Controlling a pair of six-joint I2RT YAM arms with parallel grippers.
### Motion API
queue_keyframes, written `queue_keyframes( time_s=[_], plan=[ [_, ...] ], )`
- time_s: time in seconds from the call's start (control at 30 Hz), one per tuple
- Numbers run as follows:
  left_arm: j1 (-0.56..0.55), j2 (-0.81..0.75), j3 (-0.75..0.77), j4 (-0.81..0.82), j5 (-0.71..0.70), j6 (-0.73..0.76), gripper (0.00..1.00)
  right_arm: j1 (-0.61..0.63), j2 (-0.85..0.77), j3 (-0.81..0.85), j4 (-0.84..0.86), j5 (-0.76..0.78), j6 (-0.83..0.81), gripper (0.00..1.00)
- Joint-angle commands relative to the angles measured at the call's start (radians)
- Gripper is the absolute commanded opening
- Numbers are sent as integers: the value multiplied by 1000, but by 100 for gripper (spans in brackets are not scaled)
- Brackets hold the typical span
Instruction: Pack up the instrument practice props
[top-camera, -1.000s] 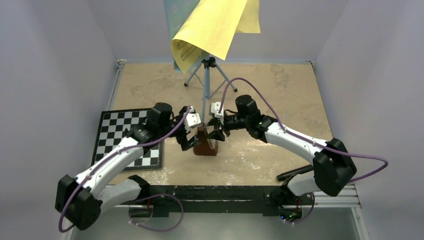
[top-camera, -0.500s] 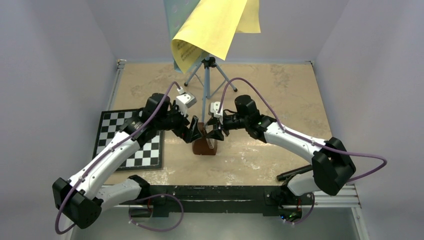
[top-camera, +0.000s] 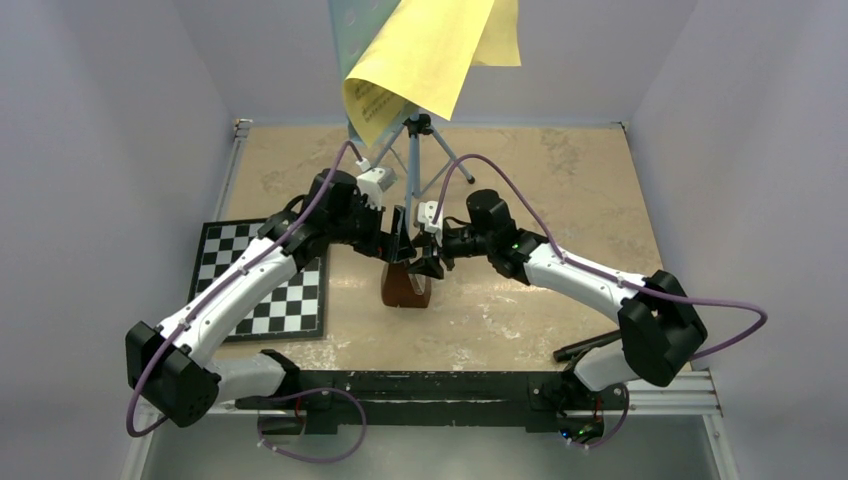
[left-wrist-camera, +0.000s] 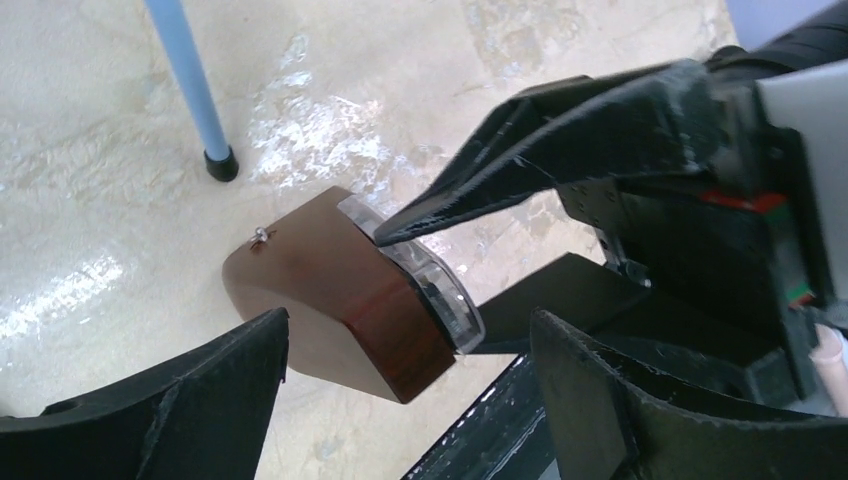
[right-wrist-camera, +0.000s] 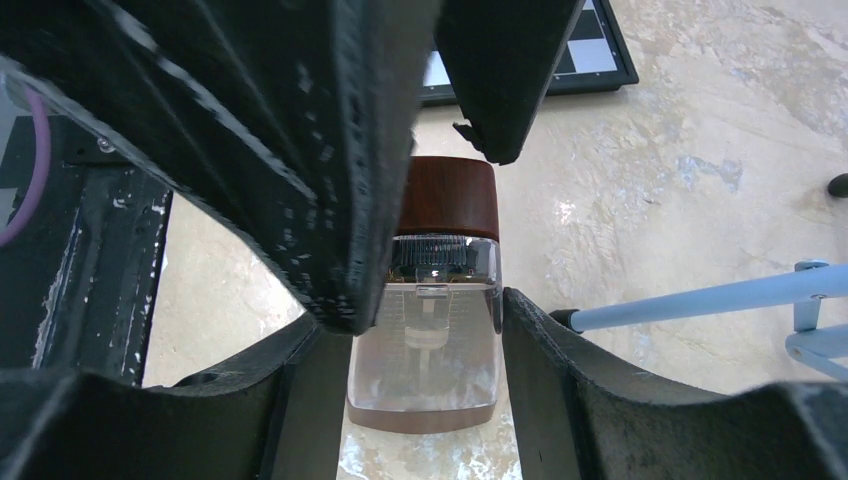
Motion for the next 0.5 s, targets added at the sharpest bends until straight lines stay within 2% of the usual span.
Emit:
queue_keyframes(
  time_s=[0.0, 0.1, 0.3, 0.37, 0.47],
  plan=[
    [-10, 33, 63, -23, -87, -57, 93, -1, 51, -12, -73, 124, -6, 0],
    [-10, 59, 75, -37, -136, -71, 84, -1, 52, -11, -71, 126, -2, 0],
    [-18, 91, 98, -65, -136, -65, 64, -2, 59, -5, -71, 139, 5, 0],
    [-17, 101, 104, -82, -141, -63, 57, -1, 59, -5, -73, 142, 7, 0],
    [-18, 103, 101, -93, -109, -58, 40, -1, 61, -4, -73, 148, 13, 0]
  ],
)
